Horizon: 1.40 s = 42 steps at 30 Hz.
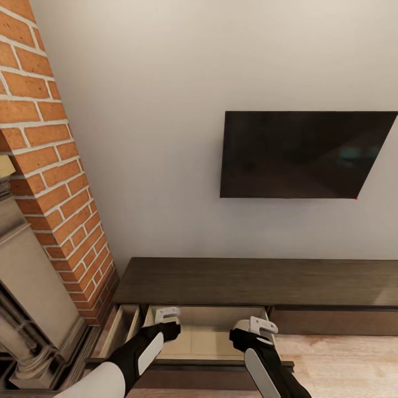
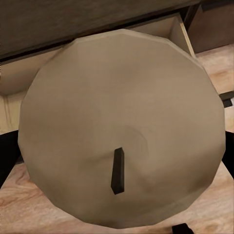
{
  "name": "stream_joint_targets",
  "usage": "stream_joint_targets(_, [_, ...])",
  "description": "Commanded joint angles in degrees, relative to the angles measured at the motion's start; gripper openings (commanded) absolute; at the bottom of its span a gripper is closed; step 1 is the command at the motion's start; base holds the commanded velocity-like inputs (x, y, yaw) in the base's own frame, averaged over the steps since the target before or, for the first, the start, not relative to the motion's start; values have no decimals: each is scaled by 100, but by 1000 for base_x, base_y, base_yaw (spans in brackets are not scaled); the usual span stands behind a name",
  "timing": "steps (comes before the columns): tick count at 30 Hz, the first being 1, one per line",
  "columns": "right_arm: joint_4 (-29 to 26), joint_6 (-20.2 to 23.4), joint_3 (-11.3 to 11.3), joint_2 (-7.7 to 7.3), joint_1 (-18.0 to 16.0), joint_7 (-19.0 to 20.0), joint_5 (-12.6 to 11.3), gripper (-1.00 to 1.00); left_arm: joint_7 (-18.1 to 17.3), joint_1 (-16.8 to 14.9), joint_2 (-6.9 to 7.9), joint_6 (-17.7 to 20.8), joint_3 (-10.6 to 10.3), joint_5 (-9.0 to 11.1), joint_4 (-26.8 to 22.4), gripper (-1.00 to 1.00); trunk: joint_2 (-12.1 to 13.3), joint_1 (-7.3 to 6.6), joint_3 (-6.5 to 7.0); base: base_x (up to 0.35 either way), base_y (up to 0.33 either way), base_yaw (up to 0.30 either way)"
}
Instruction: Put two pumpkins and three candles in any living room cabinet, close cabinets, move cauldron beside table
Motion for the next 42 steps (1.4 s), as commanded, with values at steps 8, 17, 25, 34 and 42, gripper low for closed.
stream_joint_targets(8, [-1, -58, 17, -4, -6, -21, -59, -100, 90, -4, 13, -211, -76, 72, 11, -100, -9, 2, -10, 59, 80, 0])
stream_joint_targets(17, [-2, -61, 12, -3, -9, -20, -60, -100, 104, -4, 13, -244, -94, 54, 5, -100, -9, 2, -10, 57, 115, 0])
stream_joint_targets(25, [1, -65, 13, -3, -11, -19, -60, -100, 105, -4, 13, -251, -142, 27, 9, -100, -9, 2, -10, 46, 97, 0])
stream_joint_targets(34, [8, -74, 15, -2, -9, -18, -60, -100, 105, -4, 8, -251, -214, -101, 12, -100, -9, 2, -10, 110, 70, 0])
stream_joint_targets(42, [331, -41, 605, -1, -547, 224, -85, -100, 105, -4, -4, -252, -303, -110, 12, -100, -9, 2, -10, 8, 5, 0])
